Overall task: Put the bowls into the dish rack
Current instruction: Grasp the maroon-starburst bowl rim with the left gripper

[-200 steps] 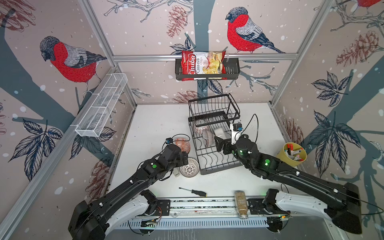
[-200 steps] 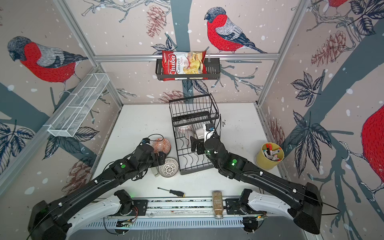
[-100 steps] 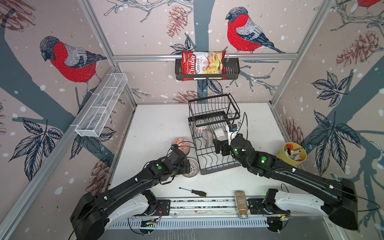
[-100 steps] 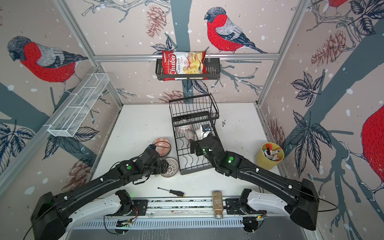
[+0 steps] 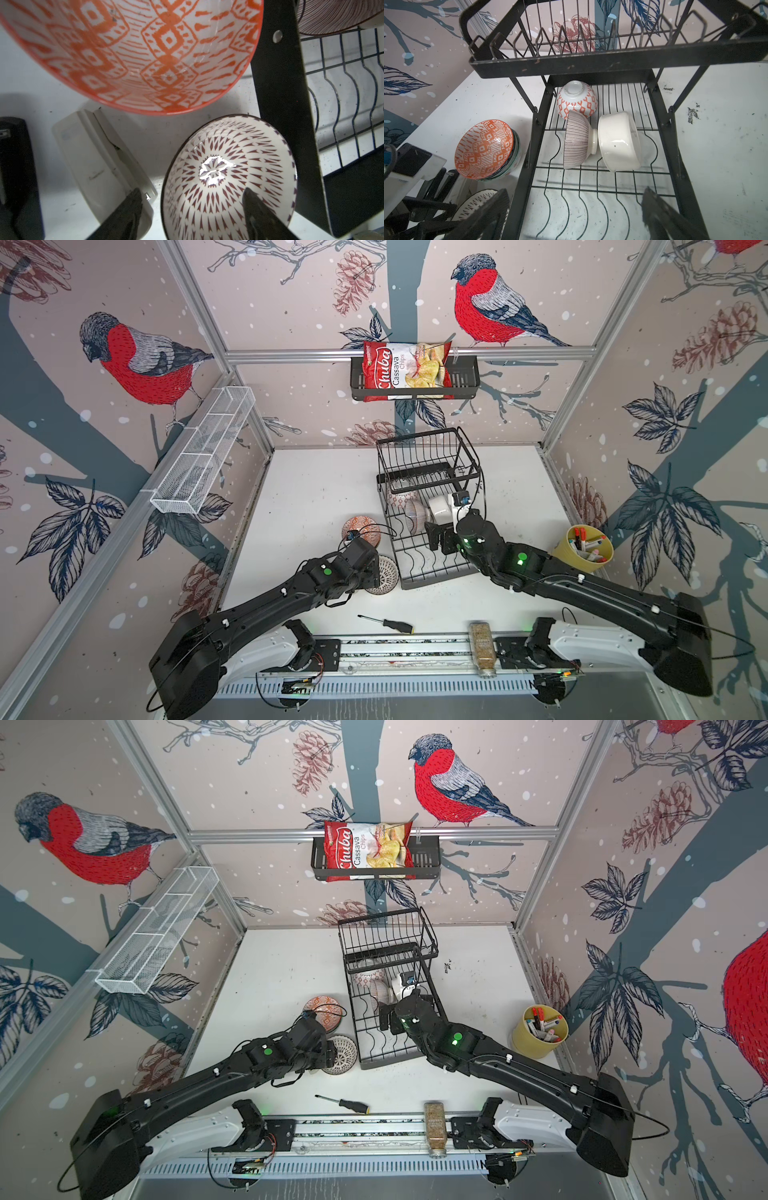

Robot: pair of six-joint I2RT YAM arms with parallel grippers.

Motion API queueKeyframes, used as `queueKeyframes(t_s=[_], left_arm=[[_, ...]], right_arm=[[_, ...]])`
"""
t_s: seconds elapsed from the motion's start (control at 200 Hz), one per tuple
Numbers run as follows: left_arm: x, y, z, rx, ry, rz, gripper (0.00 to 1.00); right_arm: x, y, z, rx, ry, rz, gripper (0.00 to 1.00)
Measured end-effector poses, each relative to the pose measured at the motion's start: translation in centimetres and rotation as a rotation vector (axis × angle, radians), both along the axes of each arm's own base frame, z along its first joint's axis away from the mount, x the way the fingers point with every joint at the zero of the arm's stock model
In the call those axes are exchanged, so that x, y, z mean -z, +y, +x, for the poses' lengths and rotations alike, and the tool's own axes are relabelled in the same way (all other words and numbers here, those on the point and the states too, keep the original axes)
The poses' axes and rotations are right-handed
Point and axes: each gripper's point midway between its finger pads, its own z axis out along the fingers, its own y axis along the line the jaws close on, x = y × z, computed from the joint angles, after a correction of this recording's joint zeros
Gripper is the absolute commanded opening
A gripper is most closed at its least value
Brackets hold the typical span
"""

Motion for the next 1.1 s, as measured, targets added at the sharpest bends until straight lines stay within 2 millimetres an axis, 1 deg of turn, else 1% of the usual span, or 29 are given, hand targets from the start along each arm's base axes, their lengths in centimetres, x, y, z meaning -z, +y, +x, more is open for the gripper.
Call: queueKeyframes(t_s=[0.11,0.325,0.45,0.62,0.85,1.101], left_arm=[[0.3,-0.1,0.0,0.001,0.008,0.007,0.72],[1.1,-0.4,0.0,0.016,0.031,0.018,0.68],[1.5,-0.4,-0.1,0.020,0.047,0.033,0.61],[1.9,-0.5,-0.1,0.020,0.060,0.044,0.45],[1.9,-0.2,0.1,0.013,0.053,0.059,0.29],[2.0,0.0,-0.1,0.012,0.058,0.066,0.23]], right_arm=[[0.6,0.1,0.1,0.000,0.011,-0.017,0.94],[1.4,0.2,0.1,0.000,0.025,-0.041,0.93],[1.6,0.3,0.2,0.000,0.029,-0.047,0.92],[1.9,0.3,0.2,0.000,0.033,-0.053,0.91],[2.4,0.4,0.3,0.002,0.042,-0.064,0.90],[2.8,0.6,0.4,0.002,0.050,-0.078,0.90]])
